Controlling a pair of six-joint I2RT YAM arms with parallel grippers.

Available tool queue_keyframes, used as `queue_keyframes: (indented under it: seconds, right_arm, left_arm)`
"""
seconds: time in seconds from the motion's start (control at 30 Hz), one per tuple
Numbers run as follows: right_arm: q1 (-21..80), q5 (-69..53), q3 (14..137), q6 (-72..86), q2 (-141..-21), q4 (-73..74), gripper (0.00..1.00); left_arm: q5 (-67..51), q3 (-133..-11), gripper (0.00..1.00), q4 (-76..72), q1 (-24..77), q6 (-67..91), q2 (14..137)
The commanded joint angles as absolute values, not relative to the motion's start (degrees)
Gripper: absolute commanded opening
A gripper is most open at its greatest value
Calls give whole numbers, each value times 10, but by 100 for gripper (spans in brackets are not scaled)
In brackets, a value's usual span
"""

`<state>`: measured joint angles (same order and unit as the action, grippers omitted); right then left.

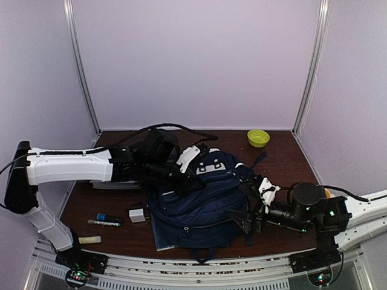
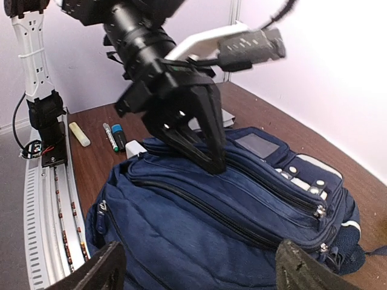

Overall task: Pack the student bag
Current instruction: Unzip the largest pocket of the student bag, then pass from the left arm to the right

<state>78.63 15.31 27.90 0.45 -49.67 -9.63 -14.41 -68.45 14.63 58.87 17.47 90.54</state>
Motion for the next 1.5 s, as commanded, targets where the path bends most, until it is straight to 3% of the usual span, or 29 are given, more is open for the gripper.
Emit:
queue_keyframes:
  seconds: [0.0, 0.4, 0.87, 1.23, 1.47]
  right_arm:
    - [701, 27, 280, 23, -480, -26, 90]
    - [592, -139, 368, -35, -611, -27, 96]
    - [489, -279, 357, -20, -525, -12, 96]
    - [447, -324, 425, -50, -657, -50, 80]
    - [444, -380, 487, -114, -721, 31, 72]
  left_arm:
    - [-169, -675, 0, 93, 585, 113, 858]
    - [-186, -663, 0, 102, 584, 81, 850]
    - [-167, -650, 0, 118, 585, 68, 838]
    - [-190, -635, 0, 122, 585, 65, 822]
    - [-188, -636, 0, 120, 586, 64, 823]
